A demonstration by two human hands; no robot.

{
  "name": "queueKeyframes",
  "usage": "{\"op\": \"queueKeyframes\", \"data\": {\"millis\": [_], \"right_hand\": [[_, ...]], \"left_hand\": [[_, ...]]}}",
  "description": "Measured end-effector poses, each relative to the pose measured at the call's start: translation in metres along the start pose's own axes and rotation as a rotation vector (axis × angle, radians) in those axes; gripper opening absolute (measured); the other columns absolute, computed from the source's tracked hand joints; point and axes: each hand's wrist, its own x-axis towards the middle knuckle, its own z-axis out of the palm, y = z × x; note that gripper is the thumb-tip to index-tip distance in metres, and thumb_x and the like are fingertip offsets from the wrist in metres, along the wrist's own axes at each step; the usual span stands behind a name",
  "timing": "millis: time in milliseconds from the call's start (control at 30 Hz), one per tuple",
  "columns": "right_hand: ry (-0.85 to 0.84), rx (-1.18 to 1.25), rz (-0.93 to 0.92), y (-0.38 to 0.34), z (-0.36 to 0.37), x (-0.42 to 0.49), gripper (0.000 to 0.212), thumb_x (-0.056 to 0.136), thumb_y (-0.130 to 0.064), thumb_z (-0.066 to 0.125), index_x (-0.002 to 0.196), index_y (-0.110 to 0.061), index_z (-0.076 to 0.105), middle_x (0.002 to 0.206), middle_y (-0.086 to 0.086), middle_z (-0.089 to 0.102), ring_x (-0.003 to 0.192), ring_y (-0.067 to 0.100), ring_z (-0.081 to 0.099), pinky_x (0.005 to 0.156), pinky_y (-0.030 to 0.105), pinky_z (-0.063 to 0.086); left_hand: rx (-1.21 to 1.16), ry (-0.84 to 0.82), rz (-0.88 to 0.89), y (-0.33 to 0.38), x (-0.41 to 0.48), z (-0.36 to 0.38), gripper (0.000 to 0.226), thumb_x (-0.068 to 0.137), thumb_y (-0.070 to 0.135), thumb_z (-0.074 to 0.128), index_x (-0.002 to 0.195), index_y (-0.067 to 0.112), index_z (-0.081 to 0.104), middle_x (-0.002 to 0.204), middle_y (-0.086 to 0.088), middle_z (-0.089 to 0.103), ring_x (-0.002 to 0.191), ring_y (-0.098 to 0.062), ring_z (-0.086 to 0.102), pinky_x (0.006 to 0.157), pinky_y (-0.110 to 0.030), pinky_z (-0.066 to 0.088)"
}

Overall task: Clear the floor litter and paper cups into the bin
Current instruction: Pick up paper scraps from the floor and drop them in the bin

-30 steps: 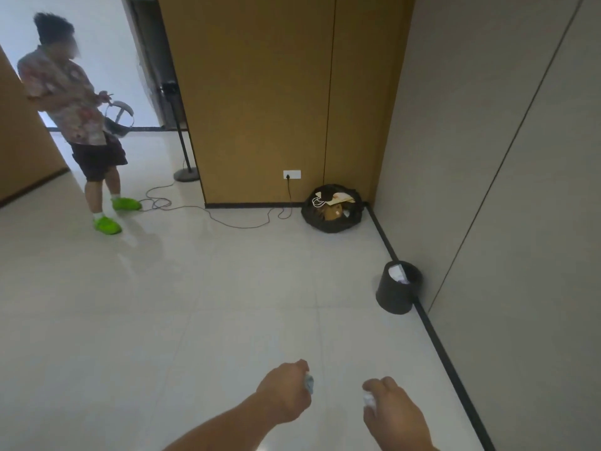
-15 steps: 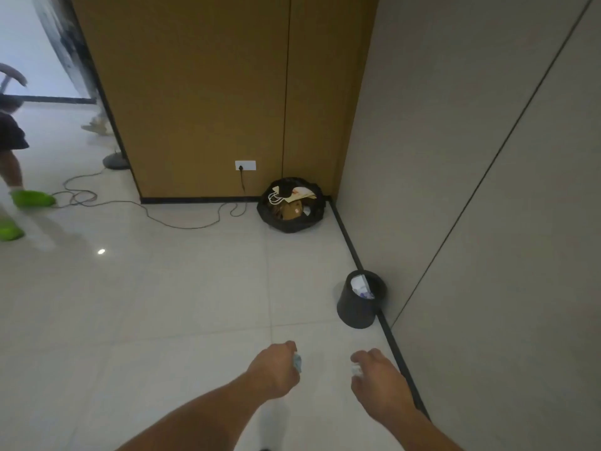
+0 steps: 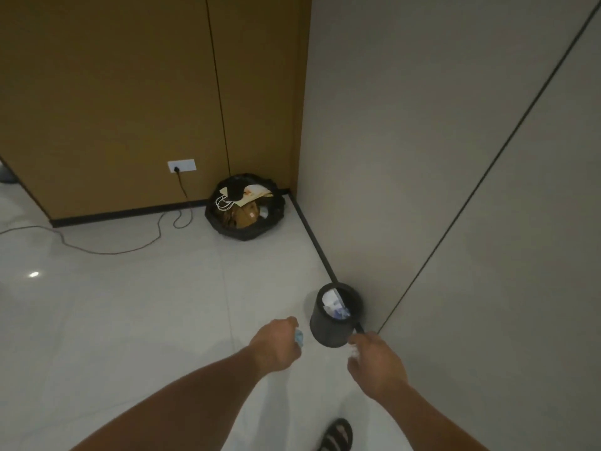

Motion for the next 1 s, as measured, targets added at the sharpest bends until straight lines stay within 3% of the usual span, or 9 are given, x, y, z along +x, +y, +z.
{"op": "queueKeyframes", "data": {"millis": [367, 567, 700, 800, 900, 1000], "right_hand": [[-0.103, -0.008, 0.006, 0.046, -0.049, 0.187, 0.036, 0.094, -0.029, 0.049, 0.129, -0.028, 0.052, 0.131, 0.001, 0.050, 0.115, 0.020, 0.054, 0.090, 0.026, 0.045], [-0.148, 0.029, 0.123, 0.070, -0.045, 0.270, 0.043, 0.095, -0.033, 0.049, 0.138, -0.029, 0.045, 0.137, -0.002, 0.045, 0.120, 0.016, 0.051, 0.097, 0.024, 0.043], [-0.170, 0.074, 0.218, 0.085, -0.016, 0.333, 0.043, 0.097, -0.032, 0.047, 0.139, -0.028, 0.042, 0.136, -0.001, 0.046, 0.122, 0.015, 0.049, 0.101, 0.025, 0.042], [-0.179, 0.067, 0.264, 0.101, 0.024, 0.377, 0.037, 0.100, -0.030, 0.042, 0.137, -0.027, 0.044, 0.133, -0.003, 0.050, 0.116, 0.013, 0.053, 0.100, 0.024, 0.044], [-0.193, 0.087, 0.332, 0.126, 0.073, 0.420, 0.025, 0.100, -0.033, 0.043, 0.124, -0.028, 0.051, 0.118, -0.005, 0.057, 0.100, 0.007, 0.058, 0.087, 0.017, 0.048], [-0.217, 0.131, 0.414, 0.161, 0.138, 0.462, 0.022, 0.097, -0.034, 0.049, 0.117, -0.026, 0.055, 0.111, -0.003, 0.057, 0.091, 0.009, 0.057, 0.075, 0.014, 0.042]], "left_hand": [[-0.025, -0.098, -0.048, 0.051, 0.185, -0.037, 0.027, 0.088, 0.028, 0.056, 0.111, 0.014, 0.053, 0.113, -0.006, 0.063, 0.101, -0.024, 0.061, 0.090, -0.034, 0.050], [-0.011, -0.208, -0.029, 0.048, 0.301, -0.031, 0.033, 0.089, 0.028, 0.055, 0.120, 0.017, 0.052, 0.117, -0.005, 0.062, 0.103, -0.021, 0.060, 0.085, -0.025, 0.047], [0.019, -0.278, 0.037, 0.035, 0.387, -0.011, 0.031, 0.092, 0.026, 0.052, 0.119, 0.012, 0.052, 0.118, -0.009, 0.061, 0.105, -0.025, 0.058, 0.086, -0.028, 0.045], [0.013, -0.314, 0.061, 0.019, 0.443, 0.020, 0.025, 0.093, 0.027, 0.050, 0.114, 0.013, 0.051, 0.111, -0.005, 0.063, 0.100, -0.021, 0.061, 0.075, -0.021, 0.042], [-0.033, -0.358, 0.021, -0.001, 0.492, 0.067, 0.026, 0.092, 0.029, 0.051, 0.115, 0.015, 0.050, 0.105, -0.002, 0.064, 0.094, -0.018, 0.061, 0.073, -0.020, 0.040], [-0.054, -0.371, -0.039, -0.022, 0.539, 0.126, 0.021, 0.092, 0.028, 0.051, 0.109, 0.015, 0.050, 0.097, -0.002, 0.062, 0.083, -0.017, 0.056, 0.071, -0.022, 0.039]]}}
